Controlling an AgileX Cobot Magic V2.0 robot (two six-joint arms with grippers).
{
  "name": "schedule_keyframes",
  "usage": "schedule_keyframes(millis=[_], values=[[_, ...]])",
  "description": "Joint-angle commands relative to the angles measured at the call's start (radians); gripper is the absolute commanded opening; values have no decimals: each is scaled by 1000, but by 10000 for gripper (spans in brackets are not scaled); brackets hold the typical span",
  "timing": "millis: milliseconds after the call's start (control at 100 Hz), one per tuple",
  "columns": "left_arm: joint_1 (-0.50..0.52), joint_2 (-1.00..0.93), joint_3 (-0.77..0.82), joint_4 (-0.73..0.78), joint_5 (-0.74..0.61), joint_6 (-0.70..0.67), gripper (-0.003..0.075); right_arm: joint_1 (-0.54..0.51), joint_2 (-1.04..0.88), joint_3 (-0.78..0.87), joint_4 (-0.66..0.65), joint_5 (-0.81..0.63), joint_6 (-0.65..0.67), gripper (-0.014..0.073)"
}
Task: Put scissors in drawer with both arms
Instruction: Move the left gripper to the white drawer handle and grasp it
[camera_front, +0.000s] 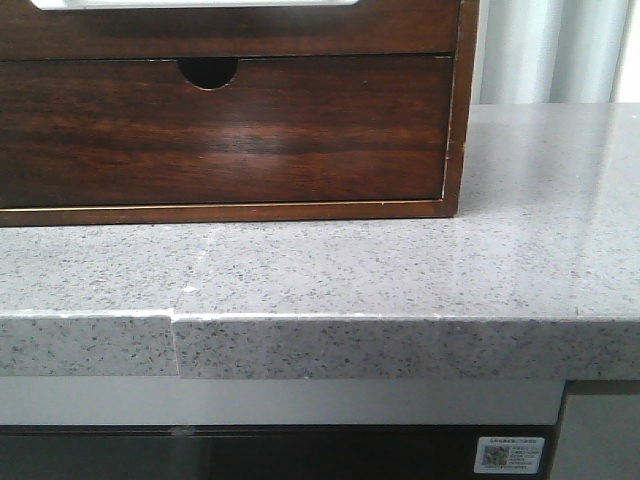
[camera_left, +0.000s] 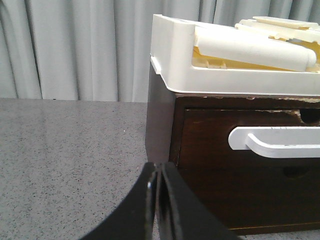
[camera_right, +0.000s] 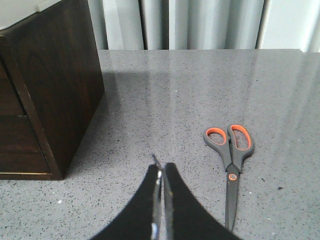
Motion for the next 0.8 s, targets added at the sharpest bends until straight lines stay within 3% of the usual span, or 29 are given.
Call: schedule_keyframes(millis=[0,520,660,730,790], values=[[2,16,-35,-14,-69,1,-20,-7,17,-38,-12,-68,-6,-69],[2,16,-35,-35,-69,1,-20,-7,17,-38,-12,-65,-6,-56],[2,16,-35,-13,-76,1,6,-7,17,-38,-12,-72,-6,107],[2,16,-35,25,-76,1,115,-7,17,-38,-16,-72,-6,249],[2,16,-35,60,-76,1,272,-7,17,-38,-21,-72,-6,373]])
